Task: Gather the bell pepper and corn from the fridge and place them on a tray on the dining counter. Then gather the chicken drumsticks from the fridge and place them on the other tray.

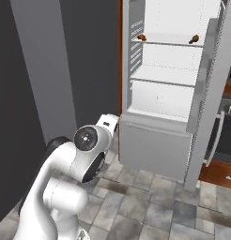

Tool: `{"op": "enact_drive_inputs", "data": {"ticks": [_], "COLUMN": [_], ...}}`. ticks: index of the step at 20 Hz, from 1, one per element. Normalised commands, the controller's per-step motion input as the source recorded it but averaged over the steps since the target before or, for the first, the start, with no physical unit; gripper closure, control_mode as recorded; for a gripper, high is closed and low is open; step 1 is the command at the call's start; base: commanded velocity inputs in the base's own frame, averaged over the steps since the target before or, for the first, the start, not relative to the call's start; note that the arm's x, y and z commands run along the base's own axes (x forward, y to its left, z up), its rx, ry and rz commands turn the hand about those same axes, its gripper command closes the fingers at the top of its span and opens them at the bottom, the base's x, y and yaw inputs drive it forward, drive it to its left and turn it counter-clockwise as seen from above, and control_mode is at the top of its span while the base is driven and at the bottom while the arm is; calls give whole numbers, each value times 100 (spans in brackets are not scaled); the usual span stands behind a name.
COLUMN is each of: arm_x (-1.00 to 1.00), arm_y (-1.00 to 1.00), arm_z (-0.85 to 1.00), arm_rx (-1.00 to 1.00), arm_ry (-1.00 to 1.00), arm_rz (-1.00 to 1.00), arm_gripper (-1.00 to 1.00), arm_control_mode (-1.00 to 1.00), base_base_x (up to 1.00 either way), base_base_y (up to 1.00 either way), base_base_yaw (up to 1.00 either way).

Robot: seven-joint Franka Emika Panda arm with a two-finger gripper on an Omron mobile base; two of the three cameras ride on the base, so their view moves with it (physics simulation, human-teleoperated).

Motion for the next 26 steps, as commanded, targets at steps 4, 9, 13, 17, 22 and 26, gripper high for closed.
{"op": "enact_drive_inputs", "data": {"ticks": [4,9,13,17,22,26], "arm_x": [0,0,0,0,0,0], "arm_y": [0,0,0,0,0,0], "arm_z": [0,0,0,0,0,0], "arm_rx": [0,0,0,0,0,0], "arm_ry": [0,0,0,0,0,0], "arm_rz": [0,0,0,0,0,0], "arm_gripper": [-100,-100,-100,-100,-100,-100], "arm_control_mode": [100,100,100,100,100,100], "base_base_x": [39,72,100,100,100,100], "base_base_y": [-24,-3,0,-19,-28,-29], "base_base_yaw": [-22,-14,-1,0,0,0]}}
